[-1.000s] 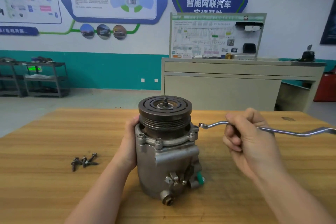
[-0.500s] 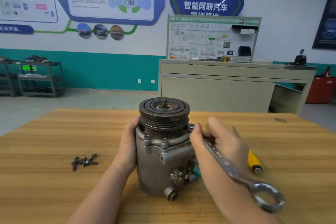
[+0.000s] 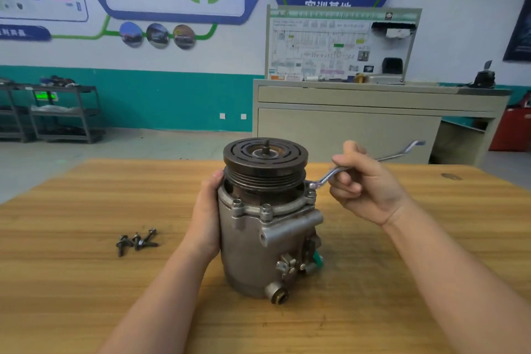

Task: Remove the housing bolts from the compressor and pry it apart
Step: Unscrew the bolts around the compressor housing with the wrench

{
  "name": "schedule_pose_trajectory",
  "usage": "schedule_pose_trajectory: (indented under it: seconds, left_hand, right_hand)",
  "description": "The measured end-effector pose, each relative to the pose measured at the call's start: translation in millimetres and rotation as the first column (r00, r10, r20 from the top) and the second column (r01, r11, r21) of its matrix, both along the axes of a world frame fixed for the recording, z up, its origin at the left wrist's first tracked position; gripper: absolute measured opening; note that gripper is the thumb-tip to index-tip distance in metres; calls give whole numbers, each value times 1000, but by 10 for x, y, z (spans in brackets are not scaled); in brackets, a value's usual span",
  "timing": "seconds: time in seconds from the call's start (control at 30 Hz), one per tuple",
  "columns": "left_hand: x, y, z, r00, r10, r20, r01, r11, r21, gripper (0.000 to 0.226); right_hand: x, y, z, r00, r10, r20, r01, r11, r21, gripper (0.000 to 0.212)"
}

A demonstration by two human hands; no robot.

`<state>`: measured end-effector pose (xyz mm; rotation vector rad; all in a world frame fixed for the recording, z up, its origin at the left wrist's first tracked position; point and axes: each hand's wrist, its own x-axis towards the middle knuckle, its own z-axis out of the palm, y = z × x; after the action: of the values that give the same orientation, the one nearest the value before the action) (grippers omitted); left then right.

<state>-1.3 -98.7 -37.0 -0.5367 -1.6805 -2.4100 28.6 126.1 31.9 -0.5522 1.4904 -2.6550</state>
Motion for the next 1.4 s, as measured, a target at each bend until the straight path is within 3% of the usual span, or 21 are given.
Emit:
schedule_pose_trajectory:
  seconds: [0.1, 0.2, 0.33, 0.47, 0.6, 0.67, 0.73, 0.8, 0.83, 0.93, 1.0, 1.07, 1.17, 1.27, 1.4]
  left_hand:
    - [4, 3, 7, 1000, 2, -21, -2, 1000, -7, 49]
    - [21, 15, 15, 999, 11, -40, -11, 1000, -17, 46]
    - [40, 24, 11, 998, 33, -43, -34, 999, -7, 46]
    - [57, 24, 25, 999, 28, -26, -28, 1000, -11, 49]
    - [59, 17, 20, 999, 38, -13, -39, 999, -10, 50]
    - [59, 11, 16, 999, 41, -21, -41, 999, -25, 51]
    - [64, 10, 22, 999, 38, -21, -39, 999, -33, 50]
    - [61, 8, 22, 999, 37, -15, -38, 999, -34, 50]
    - [58, 9, 20, 999, 37, -16, -37, 999, -35, 49]
    - [51, 13, 28, 999, 38, -3, -38, 999, -32, 48]
    - [45, 9, 23, 999, 41, 15, -41, 999, -22, 48]
    - [36, 8, 21, 999, 38, 26, -38, 999, -11, 48]
    - [29, 4, 20, 999, 43, 28, -43, 999, -10, 48]
    - [47, 6, 29, 999, 53, 14, -52, 998, -32, 47]
    - [72, 18, 34, 998, 66, 10, -66, 997, -36, 45]
  right_hand:
    - [91, 9, -45, 965, -246, -95, 233, 964, -130, 44]
    - [285, -76, -168, 858, -467, -214, 471, 882, -33, 51]
    - [495, -225, -250, 719, -595, -359, 661, 745, 87, 50]
    - [675, -382, -228, 567, -598, -567, 795, 578, 186, 37]
    - [822, -562, -197, 356, -401, -844, 917, 323, 233, 48]
    - [810, -496, -183, 472, -473, -745, 864, 418, 282, 46]
    - [705, -321, -158, 688, -530, -496, 708, 641, 298, 34]
    - [556, -103, -119, 898, -365, -245, 413, 891, 188, 35]
    - [450, -7, -97, 958, -244, -151, 264, 956, 130, 33]
    - [127, 94, -39, 997, 70, 29, -72, 995, 69, 32]
    - [-26, 28, -45, 983, 168, 79, -168, 986, -6, 36]
    - [-97, -27, -37, 991, 91, 99, -80, 990, -112, 40]
    - [-15, -19, -38, 981, -192, 17, 191, 963, -188, 42]
    - [238, -58, -78, 874, -450, -183, 460, 888, 12, 51]
    - [529, -200, -174, 632, -587, -507, 752, 623, 217, 41]
